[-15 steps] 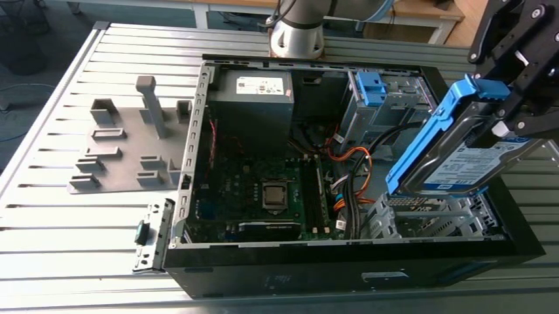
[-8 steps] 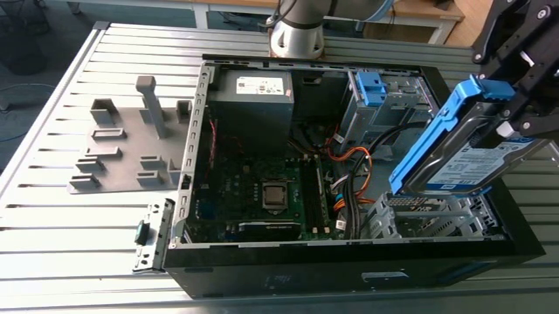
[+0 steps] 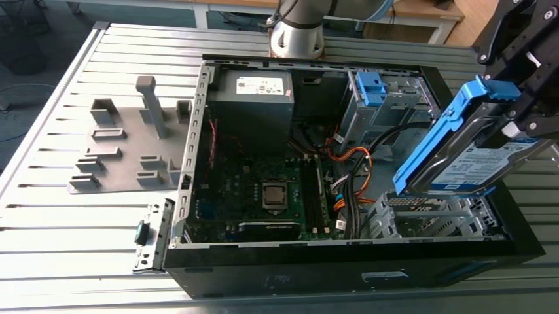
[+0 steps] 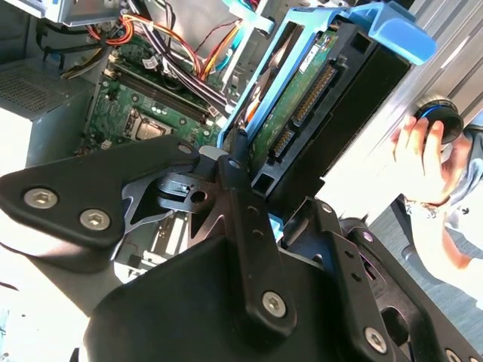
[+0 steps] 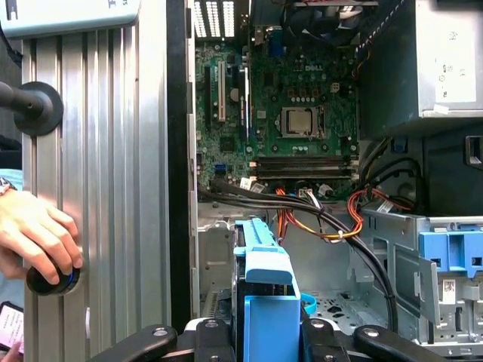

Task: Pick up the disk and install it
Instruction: 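Pick up the disk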

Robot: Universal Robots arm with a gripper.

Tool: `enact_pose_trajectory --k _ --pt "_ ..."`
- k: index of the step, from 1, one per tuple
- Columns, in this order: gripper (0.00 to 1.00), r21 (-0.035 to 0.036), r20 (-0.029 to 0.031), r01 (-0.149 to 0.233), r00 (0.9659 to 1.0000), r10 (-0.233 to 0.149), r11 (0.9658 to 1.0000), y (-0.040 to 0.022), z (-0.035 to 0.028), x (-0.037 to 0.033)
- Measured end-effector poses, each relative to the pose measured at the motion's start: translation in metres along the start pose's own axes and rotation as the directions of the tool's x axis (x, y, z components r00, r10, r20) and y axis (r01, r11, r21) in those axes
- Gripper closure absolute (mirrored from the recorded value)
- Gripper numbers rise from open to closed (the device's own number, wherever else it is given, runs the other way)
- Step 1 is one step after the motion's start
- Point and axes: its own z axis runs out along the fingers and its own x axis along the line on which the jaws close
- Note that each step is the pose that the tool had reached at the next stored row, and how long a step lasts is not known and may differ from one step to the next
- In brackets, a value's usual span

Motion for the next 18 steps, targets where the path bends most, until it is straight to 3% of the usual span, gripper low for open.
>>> enact_pose_trajectory --k 11,18 --pt "0.63 0.0 0.0 0.0 1.0 0.0 1.0 -0.0128 0.0006 -0.0004" --pt "0.63 0.0 0.0002 0.0 1.0 0.0 1.0 -0.0143 0.0103 -0.0002"
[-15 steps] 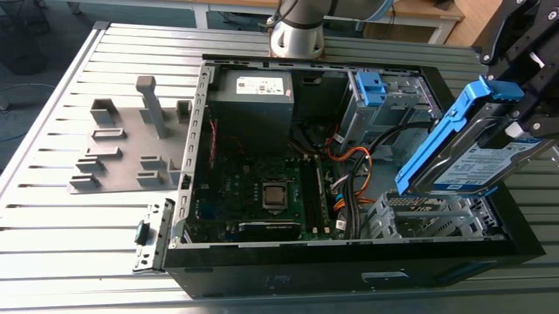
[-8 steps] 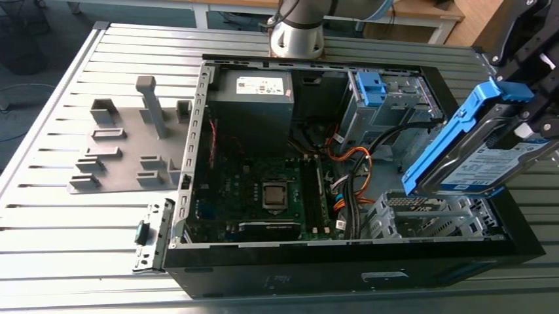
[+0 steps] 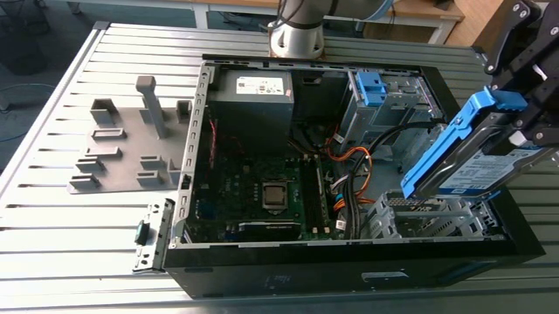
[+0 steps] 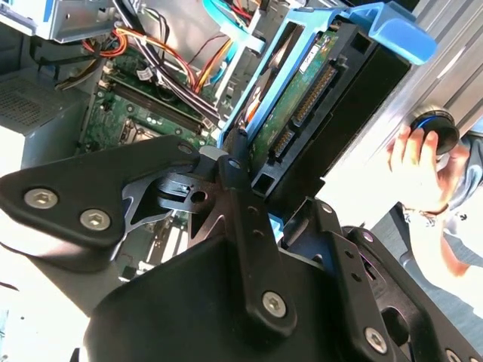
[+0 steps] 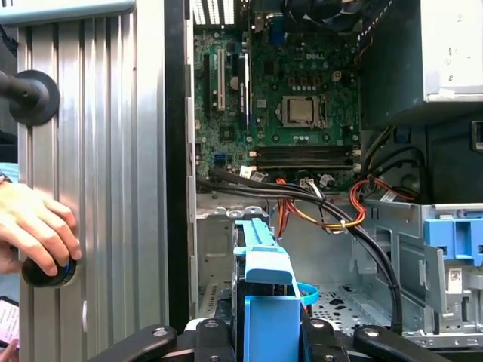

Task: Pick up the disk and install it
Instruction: 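Pick up the disk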

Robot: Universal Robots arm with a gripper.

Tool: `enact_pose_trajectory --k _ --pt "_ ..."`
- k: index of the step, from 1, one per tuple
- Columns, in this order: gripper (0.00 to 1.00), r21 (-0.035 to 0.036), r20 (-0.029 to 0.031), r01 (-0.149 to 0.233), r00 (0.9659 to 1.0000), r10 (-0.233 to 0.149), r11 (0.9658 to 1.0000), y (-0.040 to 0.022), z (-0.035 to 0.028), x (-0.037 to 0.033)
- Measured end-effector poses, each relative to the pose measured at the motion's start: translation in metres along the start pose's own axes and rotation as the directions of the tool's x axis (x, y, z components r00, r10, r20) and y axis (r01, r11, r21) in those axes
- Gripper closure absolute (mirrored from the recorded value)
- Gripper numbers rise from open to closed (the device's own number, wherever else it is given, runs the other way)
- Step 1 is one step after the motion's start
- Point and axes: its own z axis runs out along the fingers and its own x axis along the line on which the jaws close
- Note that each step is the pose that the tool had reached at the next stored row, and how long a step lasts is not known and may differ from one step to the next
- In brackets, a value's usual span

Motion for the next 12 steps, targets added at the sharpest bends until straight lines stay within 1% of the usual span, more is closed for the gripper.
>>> enact_pose_trajectory --k 4,9,12 --pt "0.63 0.0 -0.0003 0.0 1.0 0.0 1.0 -0.003 0.0066 0.0" --pt "0.63 0.0 -0.0002 0.0 1.0 0.0 1.0 -0.0035 0.0157 0.0002" --pt "0.63 0.0 -0.0001 0.0 1.0 0.0 1.0 -0.0036 0.0202 0.0003"
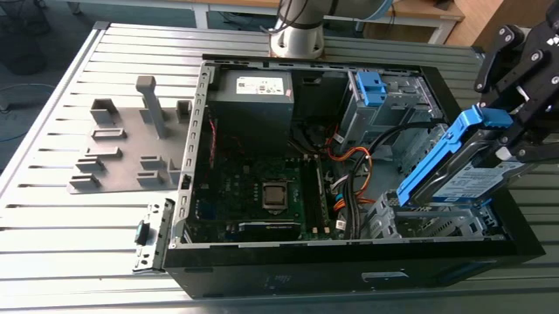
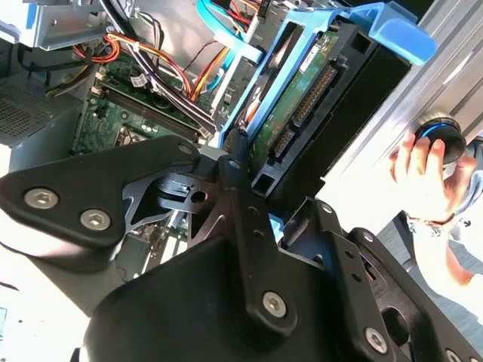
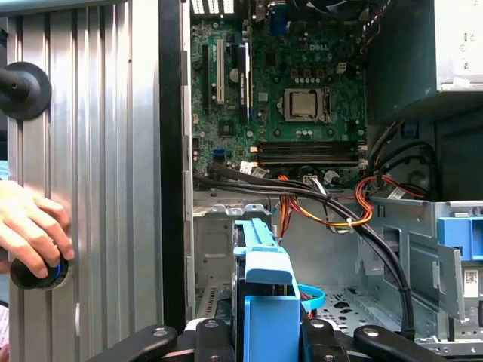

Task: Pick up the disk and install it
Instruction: 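Pick up the disk, then insert the disk into the insertion slot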

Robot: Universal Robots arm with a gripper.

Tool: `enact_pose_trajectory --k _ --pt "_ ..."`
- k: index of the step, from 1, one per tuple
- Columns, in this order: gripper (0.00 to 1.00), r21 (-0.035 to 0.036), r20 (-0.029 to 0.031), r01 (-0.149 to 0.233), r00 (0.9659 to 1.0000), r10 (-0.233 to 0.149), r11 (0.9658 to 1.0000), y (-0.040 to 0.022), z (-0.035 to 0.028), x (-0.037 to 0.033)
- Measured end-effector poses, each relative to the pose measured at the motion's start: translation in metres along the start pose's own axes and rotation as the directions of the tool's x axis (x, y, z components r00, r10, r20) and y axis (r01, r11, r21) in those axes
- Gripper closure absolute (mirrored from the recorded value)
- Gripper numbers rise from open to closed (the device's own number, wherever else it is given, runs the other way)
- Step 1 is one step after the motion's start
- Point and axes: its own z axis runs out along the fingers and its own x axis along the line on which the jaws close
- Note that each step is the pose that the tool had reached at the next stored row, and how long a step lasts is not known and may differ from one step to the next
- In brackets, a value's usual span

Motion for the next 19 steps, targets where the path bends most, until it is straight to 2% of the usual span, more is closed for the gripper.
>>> enact_pose_trajectory --k 3,19 --pt "0.63 0.0 0.0002 0.0 1.0 0.0 1.0 -0.0001 0.0029 0.0001" --pt "0.63 -0.0001 0.0015 0.0 1.0 0.0 1.0 0.0014 0.007 0.0002"
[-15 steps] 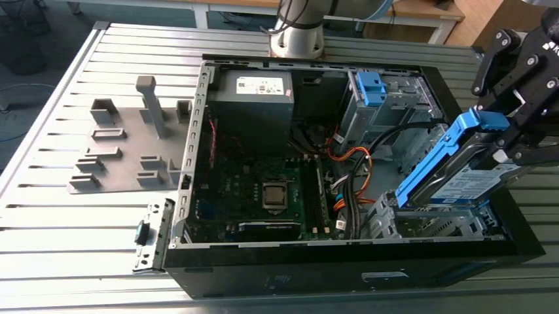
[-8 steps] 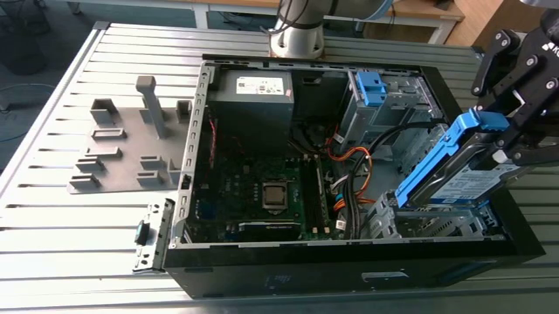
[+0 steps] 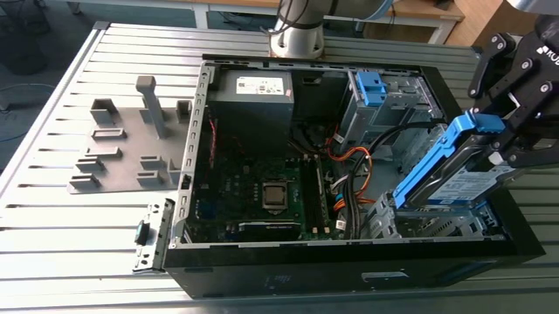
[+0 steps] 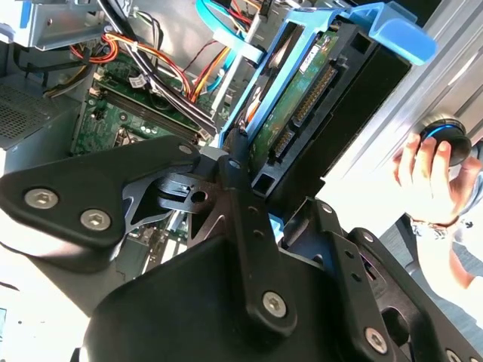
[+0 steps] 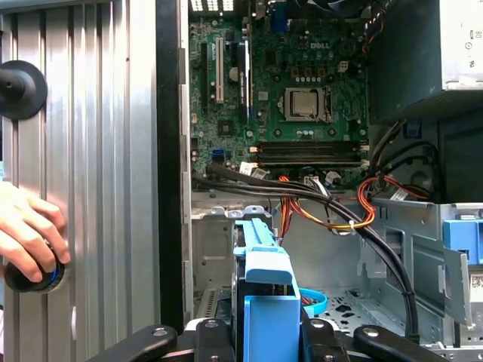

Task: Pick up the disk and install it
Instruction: 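Insert the disk into the insertion slot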

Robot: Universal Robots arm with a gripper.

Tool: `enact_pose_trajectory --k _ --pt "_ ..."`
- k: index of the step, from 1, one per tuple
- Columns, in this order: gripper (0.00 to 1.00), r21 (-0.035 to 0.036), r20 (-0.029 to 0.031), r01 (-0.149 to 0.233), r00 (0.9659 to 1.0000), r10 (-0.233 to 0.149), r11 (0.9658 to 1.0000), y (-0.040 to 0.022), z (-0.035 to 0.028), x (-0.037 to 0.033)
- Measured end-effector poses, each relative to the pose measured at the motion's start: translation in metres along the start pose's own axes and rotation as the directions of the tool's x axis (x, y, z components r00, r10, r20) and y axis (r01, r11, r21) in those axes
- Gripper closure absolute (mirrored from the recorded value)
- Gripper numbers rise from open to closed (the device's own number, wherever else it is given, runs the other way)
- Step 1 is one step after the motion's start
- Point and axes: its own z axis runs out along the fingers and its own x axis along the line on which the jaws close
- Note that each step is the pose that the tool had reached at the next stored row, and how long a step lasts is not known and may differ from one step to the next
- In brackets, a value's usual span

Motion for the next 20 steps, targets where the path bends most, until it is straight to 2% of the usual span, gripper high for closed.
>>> enact_pose_trajectory --k 5,10,20 --pt "0.63 0.0 0.0006 0.0 1.0 0.0 1.0 0.0 0.0038 0.0" --pt "0.63 -0.0001 0.0061 0.0 1.0 0.0 1.0 0.0 0.0062 -0.0003" --pt "0.63 -0.0001 0.0062 0.0 1.0 0.0 1.0 -0.0002 0.0174 -0.0001"
